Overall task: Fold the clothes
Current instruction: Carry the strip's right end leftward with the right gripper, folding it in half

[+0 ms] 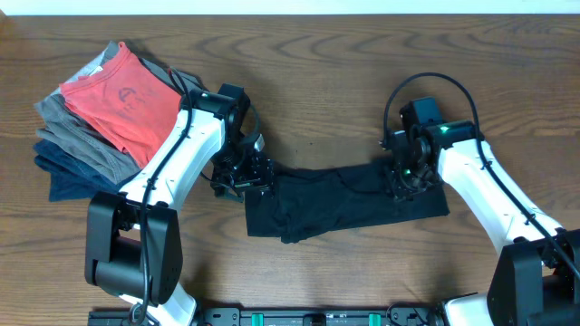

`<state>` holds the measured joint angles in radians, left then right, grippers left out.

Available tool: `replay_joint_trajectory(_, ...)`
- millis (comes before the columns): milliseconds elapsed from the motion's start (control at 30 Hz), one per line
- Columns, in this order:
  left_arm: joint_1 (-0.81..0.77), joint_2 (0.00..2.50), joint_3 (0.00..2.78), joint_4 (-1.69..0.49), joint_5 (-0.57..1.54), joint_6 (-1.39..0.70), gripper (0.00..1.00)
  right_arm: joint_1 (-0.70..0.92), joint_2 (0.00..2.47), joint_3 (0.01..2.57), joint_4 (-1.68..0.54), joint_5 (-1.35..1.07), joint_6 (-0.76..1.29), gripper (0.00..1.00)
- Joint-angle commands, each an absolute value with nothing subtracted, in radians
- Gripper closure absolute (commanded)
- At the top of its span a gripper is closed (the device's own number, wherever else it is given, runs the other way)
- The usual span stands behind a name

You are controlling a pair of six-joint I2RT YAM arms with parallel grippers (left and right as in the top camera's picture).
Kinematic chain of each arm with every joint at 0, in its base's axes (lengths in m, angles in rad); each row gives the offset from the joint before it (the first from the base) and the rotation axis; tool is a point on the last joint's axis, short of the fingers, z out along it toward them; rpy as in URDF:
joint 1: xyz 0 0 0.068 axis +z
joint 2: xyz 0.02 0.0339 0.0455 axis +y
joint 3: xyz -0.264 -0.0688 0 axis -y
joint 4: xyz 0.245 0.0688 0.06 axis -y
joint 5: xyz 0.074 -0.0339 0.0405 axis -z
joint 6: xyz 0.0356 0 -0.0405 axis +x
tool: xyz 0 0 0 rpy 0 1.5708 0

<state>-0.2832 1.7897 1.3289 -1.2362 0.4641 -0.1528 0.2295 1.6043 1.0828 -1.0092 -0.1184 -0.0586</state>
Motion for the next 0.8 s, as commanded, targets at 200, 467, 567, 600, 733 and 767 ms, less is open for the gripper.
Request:
replay_joint_trajectory(200,-0.280,1.792,1.324,-1.240,0.460,-0.143,0.22,0.241,1.604,1.079,-0.962,-0.316,-0.049,0.55)
replay_joint_trajectory(467,-0.280,1.792,1.324,-1.231,0.460,-0.143,0.17,0.173,1.497,1.080,-0.970,-0.049,0.126,0.57)
replay_joint_trajectory(567,-0.280,1.792,1.324,-1.224,0.460,-0.143,0.17,0.154,1.472,1.080,-0.976,0.023,0.168,0.59)
replay_joint_trajectory(600,-0.280,1.792,1.324,-1.224,0.460,-0.143,0.14,0.154,1.473,1.080,-0.978,0.022,0.168,0.59)
replay_joint_trajectory(733,-0.282,1.793,1.324,-1.208,0.461,-0.143,0.00,0.154,1.478,1.078,-1.000,0.035,0.172,0.58)
replay_joint_trajectory(767,-0.286,1.793,1.320,-1.196,0.461,-0.142,0.02,0.154,1.478,1.077,-1.003,0.035,0.172,0.58)
